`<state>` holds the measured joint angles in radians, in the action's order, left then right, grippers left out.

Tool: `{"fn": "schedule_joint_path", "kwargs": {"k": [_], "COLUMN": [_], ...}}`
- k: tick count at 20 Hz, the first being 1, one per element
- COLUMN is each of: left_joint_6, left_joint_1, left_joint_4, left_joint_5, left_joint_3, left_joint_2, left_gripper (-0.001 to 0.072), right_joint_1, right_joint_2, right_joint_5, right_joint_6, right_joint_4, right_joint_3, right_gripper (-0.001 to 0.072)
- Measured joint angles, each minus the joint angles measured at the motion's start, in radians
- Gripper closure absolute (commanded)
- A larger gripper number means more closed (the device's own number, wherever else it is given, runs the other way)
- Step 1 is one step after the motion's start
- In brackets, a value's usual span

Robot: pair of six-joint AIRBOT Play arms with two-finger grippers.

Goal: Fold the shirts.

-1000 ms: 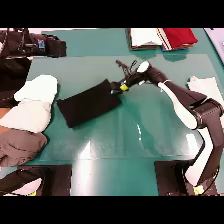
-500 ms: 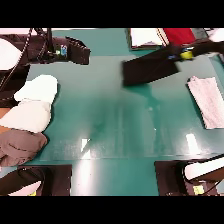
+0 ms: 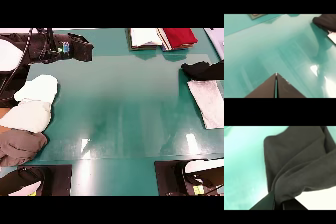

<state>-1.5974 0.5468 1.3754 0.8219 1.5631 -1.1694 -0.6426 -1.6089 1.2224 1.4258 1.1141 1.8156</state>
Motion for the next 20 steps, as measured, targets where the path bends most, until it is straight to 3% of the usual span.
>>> {"fn": "schedule_joint_path", "kwargs": {"k": [9, 20], "left_joint_6": [-0.002, 0.009], "left_joint_1": [0.0, 0.0], "left_joint_4": [0.0, 0.001], "left_joint_5": [0.005, 0.047], "left_joint_3": [0.0, 0.0], "left_joint_2": [0.0, 0.0], "left_gripper": [0.0684, 0.0683], "right_joint_1": [-0.021, -0.175], "right_joint_2": [0.029, 0.311], "right_joint_5": [0.087, 0.11], "right_joint_6": [0.031, 0.038], "right_joint_4": [0.008, 0.042], "right_joint_3": [0.163, -0.275], "right_gripper": [0.0695, 0.0693]}}
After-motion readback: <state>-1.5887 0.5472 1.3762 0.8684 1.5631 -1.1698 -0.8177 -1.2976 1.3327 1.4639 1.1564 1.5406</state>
